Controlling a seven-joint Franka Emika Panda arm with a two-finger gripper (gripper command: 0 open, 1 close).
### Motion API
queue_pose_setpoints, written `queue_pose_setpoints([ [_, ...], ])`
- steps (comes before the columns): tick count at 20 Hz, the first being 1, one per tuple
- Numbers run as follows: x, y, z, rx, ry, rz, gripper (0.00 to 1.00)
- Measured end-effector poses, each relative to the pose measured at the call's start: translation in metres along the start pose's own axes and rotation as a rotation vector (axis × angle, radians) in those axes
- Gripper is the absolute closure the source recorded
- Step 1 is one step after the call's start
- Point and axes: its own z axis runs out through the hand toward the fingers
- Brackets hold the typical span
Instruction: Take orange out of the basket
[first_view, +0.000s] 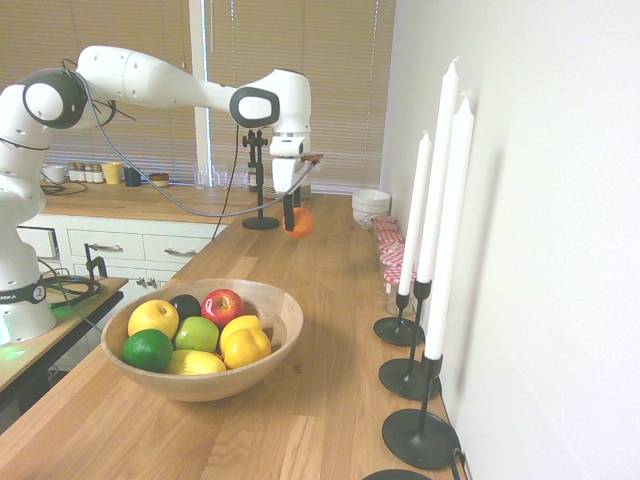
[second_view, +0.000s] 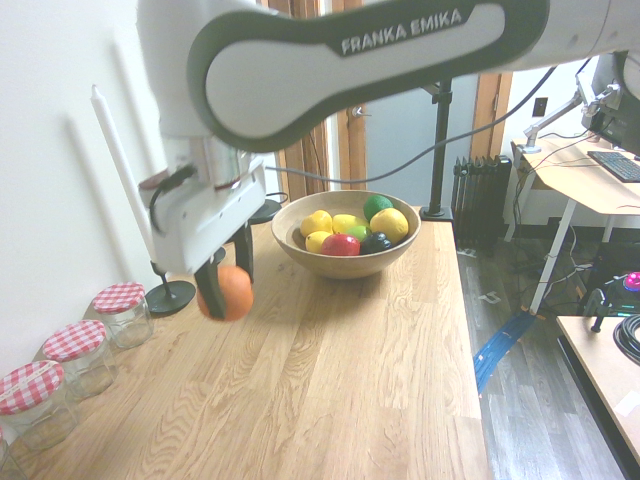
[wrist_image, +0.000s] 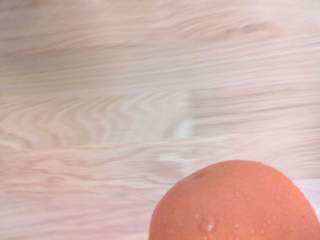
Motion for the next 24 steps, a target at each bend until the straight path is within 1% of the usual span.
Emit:
queue_pose_setpoints([
  [3,-0.009,-0.017,0.031,-0.017,-0.01,0.009,1.0],
  [8,-0.006,-0.025,0.076,-0.05,-0.027,0.033,1.0],
  [13,-0.006,-0.028,0.104,-0.07,-0.036,0.041,1.0],
  [14,-0.006,-0.028,0.106,-0.071,-0.036,0.041,0.0],
  [24,-0.005,-0.027,0.111,-0.073,-0.039,0.043,0.0],
])
